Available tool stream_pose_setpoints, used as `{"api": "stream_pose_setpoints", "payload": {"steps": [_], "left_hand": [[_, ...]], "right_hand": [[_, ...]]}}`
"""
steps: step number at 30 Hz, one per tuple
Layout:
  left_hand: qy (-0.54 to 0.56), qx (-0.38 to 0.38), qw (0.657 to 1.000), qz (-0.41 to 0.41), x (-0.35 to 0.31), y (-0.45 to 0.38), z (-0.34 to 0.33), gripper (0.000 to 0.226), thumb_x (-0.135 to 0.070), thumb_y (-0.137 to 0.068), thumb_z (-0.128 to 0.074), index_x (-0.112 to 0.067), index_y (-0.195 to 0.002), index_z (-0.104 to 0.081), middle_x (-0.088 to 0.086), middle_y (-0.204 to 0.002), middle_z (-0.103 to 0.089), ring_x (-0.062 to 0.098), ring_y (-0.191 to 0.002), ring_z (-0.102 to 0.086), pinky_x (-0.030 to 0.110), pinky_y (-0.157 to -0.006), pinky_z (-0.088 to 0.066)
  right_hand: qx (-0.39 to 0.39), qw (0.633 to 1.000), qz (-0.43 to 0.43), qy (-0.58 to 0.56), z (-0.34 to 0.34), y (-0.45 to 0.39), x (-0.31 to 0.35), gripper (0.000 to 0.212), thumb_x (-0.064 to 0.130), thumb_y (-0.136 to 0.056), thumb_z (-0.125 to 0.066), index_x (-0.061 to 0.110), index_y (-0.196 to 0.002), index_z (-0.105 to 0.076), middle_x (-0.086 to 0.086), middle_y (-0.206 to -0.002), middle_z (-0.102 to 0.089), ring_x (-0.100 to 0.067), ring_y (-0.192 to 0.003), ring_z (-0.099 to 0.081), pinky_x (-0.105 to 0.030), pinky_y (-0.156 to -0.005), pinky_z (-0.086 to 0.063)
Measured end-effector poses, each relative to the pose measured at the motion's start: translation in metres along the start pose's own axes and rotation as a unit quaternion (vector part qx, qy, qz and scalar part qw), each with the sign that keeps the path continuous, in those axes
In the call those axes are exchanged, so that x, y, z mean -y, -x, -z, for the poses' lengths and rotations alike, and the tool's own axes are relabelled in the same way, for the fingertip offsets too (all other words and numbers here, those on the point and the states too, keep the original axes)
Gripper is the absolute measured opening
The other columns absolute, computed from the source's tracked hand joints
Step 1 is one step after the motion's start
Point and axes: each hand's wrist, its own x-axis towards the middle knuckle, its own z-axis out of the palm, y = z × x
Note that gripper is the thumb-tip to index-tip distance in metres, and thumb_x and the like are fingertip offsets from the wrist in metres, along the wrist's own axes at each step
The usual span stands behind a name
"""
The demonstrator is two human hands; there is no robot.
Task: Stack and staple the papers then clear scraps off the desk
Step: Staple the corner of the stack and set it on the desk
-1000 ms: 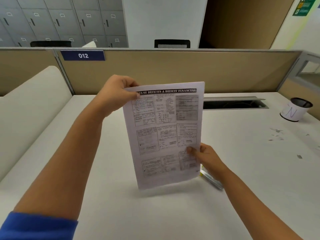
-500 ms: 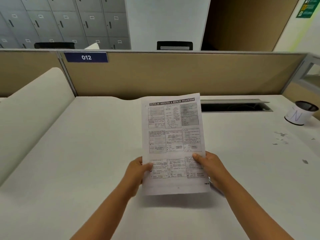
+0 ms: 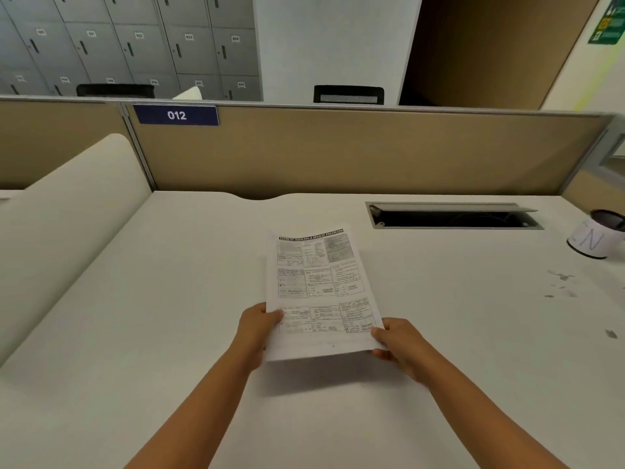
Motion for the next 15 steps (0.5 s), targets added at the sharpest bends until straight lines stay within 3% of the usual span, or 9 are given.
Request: {"api": "stream_pose_setpoints", "payload": {"steps": [3, 5, 7, 8, 9, 11, 15], "left_hand": [[0.003, -0.034, 0.999, -0.026, -0.009, -0.008, -0.005, 0.030, -0.029, -0.098, -0.036, -0.010, -0.095, -0.059, 0.007, -0.092, -0.068, 0.024, -0.085, -0.064, 0.032, -0.065, -0.052], [-0.119, -0.107, 0.980, -0.118, -0.002, -0.013, -0.005, 0.028, -0.029, -0.099, -0.032, -0.014, -0.100, -0.056, 0.003, -0.093, -0.061, 0.025, -0.092, -0.059, 0.031, -0.072, -0.043], [-0.301, -0.134, 0.923, -0.199, 0.017, -0.021, 0.000, 0.024, -0.026, -0.098, -0.035, -0.016, -0.105, -0.055, 0.006, -0.104, -0.060, 0.027, -0.107, -0.054, 0.036, -0.081, -0.041], [-0.399, -0.121, 0.885, -0.207, 0.028, -0.026, 0.001, 0.032, -0.028, -0.098, -0.035, -0.012, -0.120, -0.052, 0.011, -0.125, -0.055, 0.028, -0.123, -0.045, 0.037, -0.098, -0.036], [-0.484, -0.102, 0.845, -0.202, 0.039, -0.031, 0.001, 0.043, -0.032, -0.098, -0.032, -0.012, -0.136, -0.040, 0.011, -0.146, -0.038, 0.026, -0.138, -0.029, 0.038, -0.112, -0.022], [-0.567, -0.089, 0.790, -0.214, 0.052, -0.039, -0.002, 0.055, -0.040, -0.098, -0.023, -0.018, -0.148, -0.017, 0.005, -0.159, -0.008, 0.020, -0.146, -0.002, 0.040, -0.117, 0.000], [-0.579, -0.092, 0.778, -0.228, 0.055, -0.049, -0.004, 0.060, -0.046, -0.096, -0.019, -0.020, -0.149, -0.010, 0.002, -0.159, -0.002, 0.018, -0.146, 0.004, 0.044, -0.117, 0.005]], "right_hand": [[-0.024, 0.999, -0.005, -0.027, 0.006, -0.020, 0.015, 0.028, 0.005, -0.095, -0.046, 0.002, -0.120, -0.058, -0.005, -0.098, -0.064, -0.014, -0.070, -0.064, -0.016, -0.052, -0.054], [-0.029, 0.999, -0.005, -0.043, 0.011, -0.034, 0.030, 0.029, 0.002, -0.095, -0.045, -0.001, -0.122, -0.056, -0.004, -0.088, -0.064, -0.013, -0.067, -0.062, -0.017, -0.054, -0.054], [-0.032, 0.998, -0.005, -0.058, 0.015, -0.050, 0.047, 0.031, 0.000, -0.095, -0.043, -0.002, -0.125, -0.053, -0.008, -0.095, -0.064, -0.013, -0.067, -0.060, -0.018, -0.057, -0.051], [-0.036, 0.997, -0.006, -0.063, 0.016, -0.058, 0.056, 0.032, -0.001, -0.095, -0.043, -0.002, -0.126, -0.052, -0.010, -0.102, -0.063, -0.012, -0.067, -0.060, -0.019, -0.058, -0.048], [-0.039, 0.997, -0.006, -0.065, 0.017, -0.066, 0.064, 0.033, -0.002, -0.095, -0.042, -0.003, -0.127, -0.050, -0.013, -0.108, -0.061, -0.012, -0.067, -0.059, -0.018, -0.055, -0.047], [-0.046, 0.997, -0.007, -0.058, 0.017, -0.082, 0.079, 0.036, -0.005, -0.094, -0.042, -0.003, -0.129, -0.049, -0.016, -0.113, -0.060, -0.012, -0.065, -0.058, -0.014, -0.044, -0.045], [-0.057, 0.998, -0.011, -0.028, 0.011, -0.115, 0.101, 0.037, -0.008, -0.093, -0.040, -0.002, -0.129, -0.049, -0.018, -0.126, -0.059, -0.012, -0.061, -0.056, -0.010, -0.035, -0.039]]}}
